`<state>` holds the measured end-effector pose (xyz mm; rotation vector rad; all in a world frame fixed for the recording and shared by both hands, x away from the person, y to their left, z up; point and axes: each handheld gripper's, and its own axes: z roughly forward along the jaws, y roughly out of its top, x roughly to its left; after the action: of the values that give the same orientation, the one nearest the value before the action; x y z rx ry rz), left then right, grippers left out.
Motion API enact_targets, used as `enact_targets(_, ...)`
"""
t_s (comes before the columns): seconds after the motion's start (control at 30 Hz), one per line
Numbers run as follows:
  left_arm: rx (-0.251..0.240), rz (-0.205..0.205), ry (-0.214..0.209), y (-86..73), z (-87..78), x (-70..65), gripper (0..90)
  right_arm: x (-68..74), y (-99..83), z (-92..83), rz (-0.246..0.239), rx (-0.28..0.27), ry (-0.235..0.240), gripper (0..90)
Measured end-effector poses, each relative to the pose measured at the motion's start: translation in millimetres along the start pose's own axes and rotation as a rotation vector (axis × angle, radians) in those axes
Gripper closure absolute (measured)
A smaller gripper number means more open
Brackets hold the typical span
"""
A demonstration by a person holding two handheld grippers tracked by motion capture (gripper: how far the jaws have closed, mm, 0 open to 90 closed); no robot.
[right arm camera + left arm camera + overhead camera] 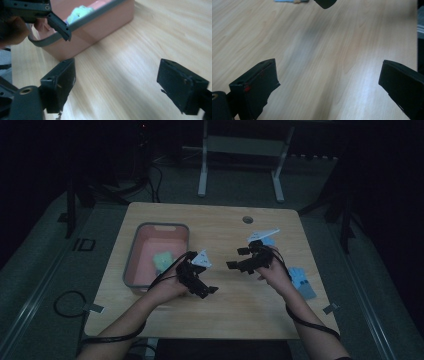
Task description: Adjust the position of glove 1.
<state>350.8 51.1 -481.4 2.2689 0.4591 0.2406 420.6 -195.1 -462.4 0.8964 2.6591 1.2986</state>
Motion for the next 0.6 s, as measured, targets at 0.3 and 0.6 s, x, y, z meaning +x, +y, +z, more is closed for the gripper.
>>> enact_targets(0.3, 0.003, 0.028, -0.035, -2.4, 22.2, -18.0, 2.5, -13.0, -26.5, -15.3, 0.056, -0.020, -0.068, 13.5)
enact_targets(0.6, 0.018, 0.038, -0.062, -14.3, 48.8, -32.0, 2.5, -21.2, -53.2, -23.6, 0.053, -0.017, -0.108, 15.9)
